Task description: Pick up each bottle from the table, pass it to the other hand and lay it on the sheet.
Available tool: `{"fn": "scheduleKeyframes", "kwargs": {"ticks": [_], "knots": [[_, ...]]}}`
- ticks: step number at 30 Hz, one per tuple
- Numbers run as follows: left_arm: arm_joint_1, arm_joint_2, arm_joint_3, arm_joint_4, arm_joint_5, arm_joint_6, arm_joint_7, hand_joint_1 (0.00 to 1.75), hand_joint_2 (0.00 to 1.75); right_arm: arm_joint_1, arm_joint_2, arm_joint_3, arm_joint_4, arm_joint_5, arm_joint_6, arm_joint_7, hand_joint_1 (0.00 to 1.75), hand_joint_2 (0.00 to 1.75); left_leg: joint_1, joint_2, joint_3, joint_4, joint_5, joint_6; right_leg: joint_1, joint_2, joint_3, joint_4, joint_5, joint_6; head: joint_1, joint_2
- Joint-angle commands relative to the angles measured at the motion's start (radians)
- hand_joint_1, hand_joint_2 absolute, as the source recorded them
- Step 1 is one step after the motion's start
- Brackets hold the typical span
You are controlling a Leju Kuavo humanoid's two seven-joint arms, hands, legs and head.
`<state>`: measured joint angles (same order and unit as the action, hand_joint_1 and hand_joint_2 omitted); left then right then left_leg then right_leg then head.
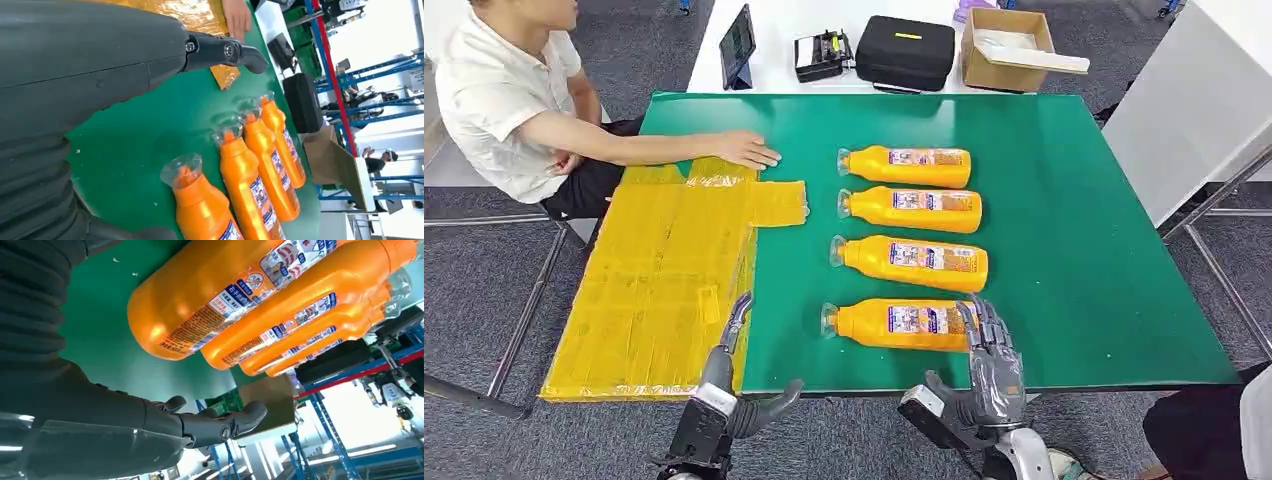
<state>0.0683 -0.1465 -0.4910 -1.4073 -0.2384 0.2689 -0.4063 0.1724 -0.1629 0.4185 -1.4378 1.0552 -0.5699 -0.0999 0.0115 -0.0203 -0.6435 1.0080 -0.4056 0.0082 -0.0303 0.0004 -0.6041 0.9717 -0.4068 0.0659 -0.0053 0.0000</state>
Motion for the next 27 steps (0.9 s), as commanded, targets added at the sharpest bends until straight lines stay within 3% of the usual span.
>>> {"fn": "scheduleKeyframes", "kwargs": {"ticks": [1, 11, 27], "knots": [[-0.075, -0.005, -0.004, 0.092, 0.009, -0.039, 0.010, 0.00, 1.75, -0.124, -0.060, -0.039, 0.133, 0.016, 0.119, 0.035, 0.00, 1.75, 0.000, 0.003, 0.007, 0.000, -0.003, 0.001, 0.001, 0.001, 0.007, -0.001, -0.002, -0.003, 0.000, 0.000], [-0.118, -0.018, -0.012, 0.127, 0.012, -0.078, 0.011, 0.00, 1.75, -0.247, -0.101, -0.057, 0.231, 0.059, 0.264, 0.013, 0.00, 1.75, -0.001, 0.003, 0.005, -0.001, 0.000, 0.001, -0.001, 0.001, 0.005, -0.001, 0.000, -0.003, 0.000, 0.000], [-0.136, -0.014, -0.023, 0.152, 0.013, -0.084, 0.027, 0.00, 1.75, -0.309, -0.066, -0.050, 0.369, 0.020, 0.313, 0.010, 0.00, 1.75, 0.000, 0.002, 0.004, -0.001, 0.000, 0.001, 0.000, 0.001, 0.004, -0.001, 0.000, -0.002, 0.000, 0.000]]}}
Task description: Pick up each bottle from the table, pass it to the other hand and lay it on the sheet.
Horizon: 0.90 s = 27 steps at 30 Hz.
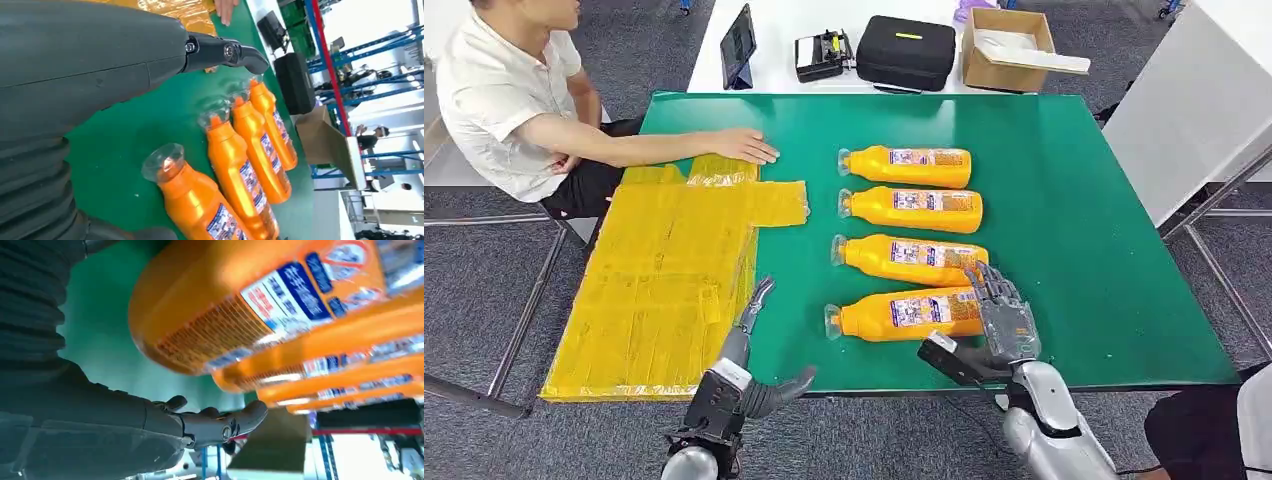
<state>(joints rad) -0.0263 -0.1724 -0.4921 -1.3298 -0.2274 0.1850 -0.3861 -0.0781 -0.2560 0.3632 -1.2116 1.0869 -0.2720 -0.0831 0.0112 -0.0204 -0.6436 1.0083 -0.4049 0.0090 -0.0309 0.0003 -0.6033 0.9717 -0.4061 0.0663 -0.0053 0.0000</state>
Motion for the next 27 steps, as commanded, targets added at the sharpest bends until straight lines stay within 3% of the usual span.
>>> {"fn": "scheduleKeyframes", "kwargs": {"ticks": [1, 12, 18, 27], "knots": [[-0.042, 0.012, -0.022, 0.075, 0.002, 0.000, 0.007, 0.00, 1.75, -0.058, 0.028, 0.005, 0.143, -0.011, 0.015, -0.007, 0.00, 1.75, 0.000, 0.002, 0.004, -0.001, -0.001, 0.000, 0.001, 0.001, 0.004, -0.001, -0.001, -0.003, 0.000, 0.000], [-0.049, 0.014, -0.034, 0.092, 0.002, -0.002, 0.016, 0.00, 1.75, -0.069, 0.055, 0.050, 0.237, -0.021, 0.035, -0.019, 0.00, 1.75, 0.001, 0.002, 0.008, -0.001, -0.002, 0.000, 0.002, 0.000, 0.008, -0.002, -0.001, -0.004, 0.000, 0.000], [-0.058, 0.011, -0.037, 0.096, 0.003, 0.002, 0.015, 0.00, 1.75, -0.101, 0.088, 0.097, 0.241, 0.009, -0.046, -0.052, 0.00, 1.75, 0.001, 0.004, 0.007, -0.001, -0.001, 0.000, 0.002, 0.001, 0.006, -0.002, 0.000, -0.003, 0.000, 0.000], [-0.054, 0.010, -0.040, 0.090, 0.005, 0.004, 0.014, 0.00, 1.75, -0.101, 0.093, 0.124, 0.211, 0.025, -0.069, -0.053, 0.00, 1.75, 0.001, 0.005, 0.009, -0.001, -0.002, 0.000, 0.002, 0.002, 0.007, -0.001, 0.000, -0.004, 0.000, 0.000]]}}
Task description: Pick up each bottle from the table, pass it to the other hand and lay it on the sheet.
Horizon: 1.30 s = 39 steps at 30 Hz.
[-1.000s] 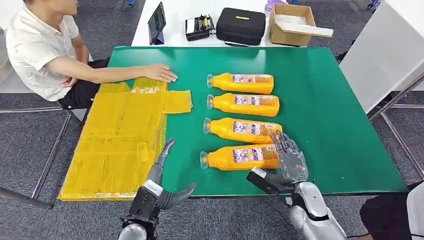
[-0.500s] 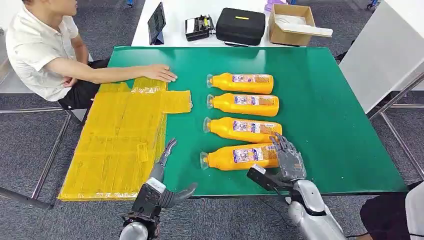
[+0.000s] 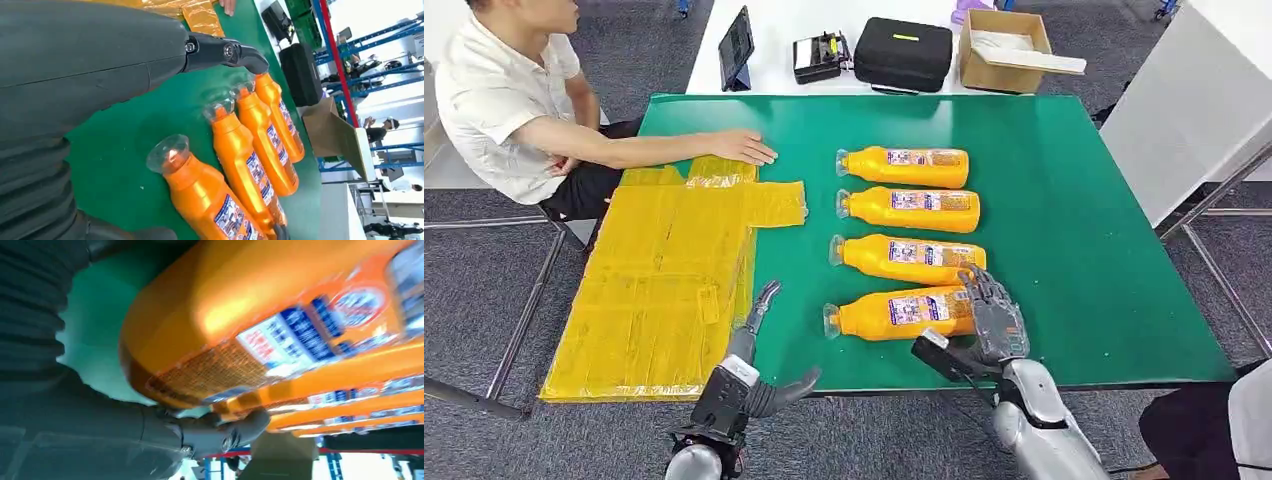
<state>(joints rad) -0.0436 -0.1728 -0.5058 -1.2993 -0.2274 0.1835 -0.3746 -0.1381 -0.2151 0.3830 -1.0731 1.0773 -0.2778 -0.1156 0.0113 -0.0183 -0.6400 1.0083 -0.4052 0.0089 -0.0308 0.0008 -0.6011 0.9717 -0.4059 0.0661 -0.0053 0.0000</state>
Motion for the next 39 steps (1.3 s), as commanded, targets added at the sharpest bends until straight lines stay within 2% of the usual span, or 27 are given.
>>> {"fn": "scheduleKeyframes", "kwargs": {"ticks": [1, 2, 3, 7, 11, 13, 14, 15, 17, 19, 20, 21, 22, 27, 30, 32, 34, 39], "knots": [[-0.031, 0.008, -0.028, 0.058, 0.009, 0.010, 0.004, 0.00, 1.75, -0.044, 0.046, 0.144, 0.024, 0.029, -0.044, -0.025, 0.00, 1.75, 0.001, 0.003, 0.005, -0.001, -0.002, 0.000, 0.002, 0.002, 0.005, -0.001, -0.001, -0.004, 0.000, 0.000], [-0.031, 0.007, -0.028, 0.059, 0.010, 0.010, 0.004, 0.00, 1.75, -0.047, 0.044, 0.148, 0.025, 0.027, -0.039, -0.026, 0.00, 1.75, 0.000, 0.002, 0.003, -0.001, -0.001, 0.000, 0.001, 0.001, 0.003, -0.001, 0.000, -0.003, 0.000, 0.000], [-0.031, 0.007, -0.030, 0.063, 0.011, 0.009, 0.004, 0.00, 1.75, -0.057, 0.041, 0.158, 0.038, 0.025, -0.021, -0.023, 0.00, 1.75, 0.001, 0.004, 0.009, 0.000, -0.004, 0.000, 0.002, 0.001, 0.009, -0.001, -0.003, -0.006, 0.000, 0.000], [-0.029, 0.006, -0.030, 0.067, 0.018, 0.009, 0.002, 0.00, 1.75, -0.072, 0.041, 0.160, 0.076, 0.001, 0.004, -0.018, 0.00, 1.75, 0.000, 0.002, 0.004, -0.001, -0.001, 0.000, 0.001, 0.001, 0.004, -0.001, -0.001, -0.003, 0.000, 0.000], [-0.029, 0.011, -0.032, 0.069, 0.027, 0.005, 0.002, 0.00, 1.75, -0.075, 0.022, 0.163, 0.135, -0.036, 0.059, -0.001, 0.00, 1.75, 0.001, 0.002, 0.005, -0.001, -0.001, 0.000, 0.001, 0.000, 0.006, -0.001, -0.001, -0.004, 0.000, 0.000], [-0.029, 0.011, -0.032, 0.069, 0.027, 0.005, 0.002, 0.00, 1.75, -0.073, 0.019, 0.161, 0.135, -0.038, 0.056, -0.002, 0.00, 1.75, 0.000, 0.001, 0.004, -0.001, -0.001, 0.000, 0.001, 0.000, 0.005, -0.001, -0.001, -0.002, 0.000, 0.000], [-0.029, 0.011, -0.032, 0.069, 0.027, 0.005, 0.002, 0.00, 1.75, -0.073, 0.019, 0.161, 0.135, -0.038, 0.056, -0.002, 0.00, 1.75, 0.001, 0.003, 0.010, -0.001, -0.003, 0.000, 0.002, 0.000, 0.010, -0.002, -0.003, -0.005, 0.000, 0.000], [-0.029, 0.011, -0.032, 0.069, 0.027, 0.005, 0.002, 0.00, 1.75, -0.073, 0.019, 0.161, 0.135, -0.038, 0.056, -0.002, 0.00, 1.75, 0.001, 0.001, 0.005, -0.001, -0.001, 0.000, 0.001, 0.000, 0.006, -0.002, -0.001, -0.003, 0.000, 0.000], [-0.029, 0.011, -0.032, 0.069, 0.028, 0.006, 0.002, 0.00, 1.75, -0.074, 0.020, 0.162, 0.136, -0.038, 0.057, -0.002, 0.00, 1.75, 0.001, 0.002, 0.007, -0.001, -0.002, 0.000, 0.002, -0.001, 0.008, -0.002, -0.001, -0.003, 0.000, 0.000], [-0.028, 0.014, -0.033, 0.070, 0.027, 0.008, 0.002, 0.00, 1.75, -0.070, 0.012, 0.156, 0.152, -0.071, 0.113, 0.013, 0.00, 1.75, 0.000, 0.001, 0.005, -0.001, -0.001, 0.000, 0.001, -0.001, 0.006, -0.001, -0.001, -0.002, 0.000, 0.000], [-0.030, 0.014, -0.034, 0.073, 0.028, 0.007, 0.001, 0.00, 1.75, -0.068, 0.005, 0.151, 0.163, -0.080, 0.126, 0.017, 0.54, 1.75, 0.000, 0.001, 0.006, -0.001, -0.001, 0.000, 0.001, -0.001, 0.007, -0.002, -0.001, -0.003, 0.000, 0.000], [-0.032, 0.013, -0.032, 0.075, 0.028, 0.009, 0.000, 0.00, 1.75, -0.066, -0.002, 0.148, 0.176, -0.086, 0.134, 0.018, 1.62, 1.75, 0.001, 0.000, 0.006, -0.001, -0.001, 0.000, 0.001, -0.002, 0.007, -0.002, -0.001, -0.003, 0.000, 0.000], [-0.035, 0.014, -0.033, 0.076, 0.028, 0.009, 0.000, 0.00, 1.75, -0.065, -0.008, 0.146, 0.190, -0.090, 0.142, 0.020, 1.75, 1.75, 0.000, 0.000, 0.006, -0.001, 0.000, 0.000, 0.001, -0.002, 0.006, -0.002, -0.001, -0.002, 0.000, 0.000], [-0.036, 0.014, -0.034, 0.076, 0.028, 0.008, 0.000, 0.00, 1.75, -0.065, -0.010, 0.145, 0.200, -0.092, 0.145, 0.019, 1.75, 1.75, 0.001, 0.000, 0.011, -0.001, -0.002, 0.000, 0.002, -0.003, 0.012, -0.003, -0.002, -0.004, 0.000, 0.000], [-0.038, 0.014, -0.034, 0.076, 0.029, 0.008, -0.001, 0.00, 1.75, -0.064, -0.011, 0.144, 0.209, -0.097, 0.161, 0.024, 1.75, 1.75, 0.001, -0.002, 0.013, -0.001, -0.002, -0.001, 0.002, -0.004, 0.009, -0.002, -0.002, -0.003, 0.000, 0.000], [-0.042, 0.012, -0.034, 0.077, 0.030, 0.009, -0.003, 0.00, 1.75, -0.049, -0.029, 0.146, 0.223, -0.097, 0.174, 0.023, 1.75, 1.75, 0.001, -0.002, 0.016, -0.001, -0.004, 0.000, 0.003, -0.005, 0.011, -0.003, -0.004, -0.005, 0.000, 0.000], [-0.046, 0.012, -0.035, 0.079, 0.033, 0.008, -0.006, 0.00, 1.75, -0.029, -0.044, 0.150, 0.230, -0.100, 0.186, 0.012, 1.75, 1.75, 0.001, -0.002, 0.018, -0.001, -0.005, 0.000, 0.001, -0.003, 0.009, -0.002, -0.006, -0.001, 0.000, 0.000], [-0.061, 0.008, -0.038, 0.096, 0.047, 0.007, -0.018, 0.00, 1.75, 0.003, -0.073, 0.181, 0.252, -0.103, 0.221, -0.021, 1.75, 1.75, 0.001, -0.006, 0.023, -0.002, -0.007, 0.001, 0.002, -0.006, 0.015, -0.004, -0.008, -0.001, 0.000, 0.000]]}}
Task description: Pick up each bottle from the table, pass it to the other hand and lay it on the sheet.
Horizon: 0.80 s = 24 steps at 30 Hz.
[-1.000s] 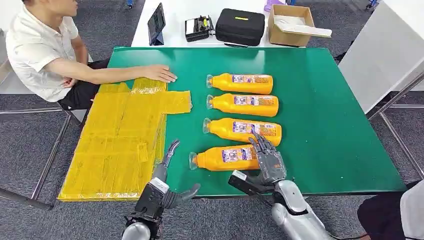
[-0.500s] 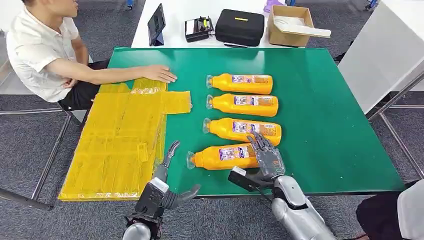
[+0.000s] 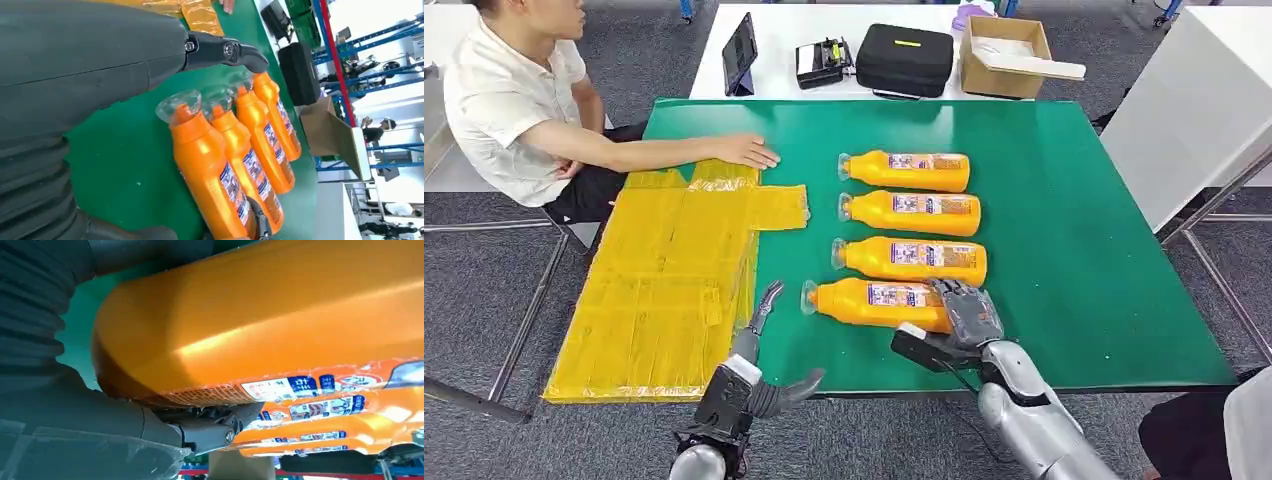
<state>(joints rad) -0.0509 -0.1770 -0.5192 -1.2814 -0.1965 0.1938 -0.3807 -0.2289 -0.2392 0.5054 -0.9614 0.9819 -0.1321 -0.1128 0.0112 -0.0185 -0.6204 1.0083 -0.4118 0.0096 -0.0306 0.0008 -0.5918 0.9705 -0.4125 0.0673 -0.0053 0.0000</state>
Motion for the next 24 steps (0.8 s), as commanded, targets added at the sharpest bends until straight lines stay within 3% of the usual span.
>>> {"fn": "scheduleKeyframes", "kwargs": {"ticks": [1, 6, 9, 14, 18, 24], "knots": [[-0.054, 0.010, -0.025, 0.080, 0.020, -0.002, -0.014, 0.00, 1.75, 0.100, -0.052, 0.063, 0.141, -0.013, 0.078, -0.029, 1.75, 1.75, 0.002, -0.007, 0.006, -0.002, 0.000, 0.000, 0.002, -0.008, 0.009, -0.004, -0.003, -0.003, 0.000, 0.000], [-0.039, 0.001, -0.011, 0.053, 0.044, 0.031, -0.059, 0.00, 1.75, 0.142, -0.044, 0.025, 0.064, -0.115, 0.021, -0.115, 1.75, 1.75, 0.001, -0.006, 0.016, -0.001, -0.007, 0.001, 0.002, -0.006, 0.018, -0.004, -0.007, -0.003, 0.000, 0.000], [-0.006, -0.044, 0.051, -0.001, 0.179, 0.046, -0.089, 0.00, 1.75, 0.181, -0.018, -0.018, -0.040, -0.184, -0.061, -0.163, 1.75, 1.75, 0.001, -0.005, 0.021, -0.001, -0.010, 0.000, 0.002, -0.005, 0.022, -0.004, -0.009, -0.003, 0.000, 0.000], [0.030, -0.046, 0.077, -0.090, 0.411, 0.012, -0.086, 0.00, 1.75, 0.202, 0.043, -0.107, -0.199, -0.304, -0.128, -0.232, 1.75, 1.75, 0.001, 0.000, 0.015, -0.001, -0.011, -0.001, 0.002, -0.001, 0.025, -0.003, -0.008, -0.003, 0.000, 0.000], [0.035, -0.024, 0.070, -0.090, 0.469, 0.043, -0.104, 0.00, 1.75, 0.206, 0.096, -0.176, -0.232, -0.356, -0.189, -0.283, 1.75, 1.75, 0.001, 0.004, 0.017, 0.000, -0.013, -0.001, 0.003, 0.002, 0.028, -0.001, -0.010, -0.007, 0.000, 0.000], [0.035, -0.015, 0.053, -0.072, 0.491, 0.053, -0.092, 0.00, 1.75, 0.217, 0.127, -0.198, -0.253, -0.382, -0.217, -0.313, 1.75, 1.75, 0.000, 0.001, 0.006, 0.000, -0.010, 0.000, 0.001, 0.001, 0.018, -0.001, -0.008, -0.003, 0.000, 0.000]]}}
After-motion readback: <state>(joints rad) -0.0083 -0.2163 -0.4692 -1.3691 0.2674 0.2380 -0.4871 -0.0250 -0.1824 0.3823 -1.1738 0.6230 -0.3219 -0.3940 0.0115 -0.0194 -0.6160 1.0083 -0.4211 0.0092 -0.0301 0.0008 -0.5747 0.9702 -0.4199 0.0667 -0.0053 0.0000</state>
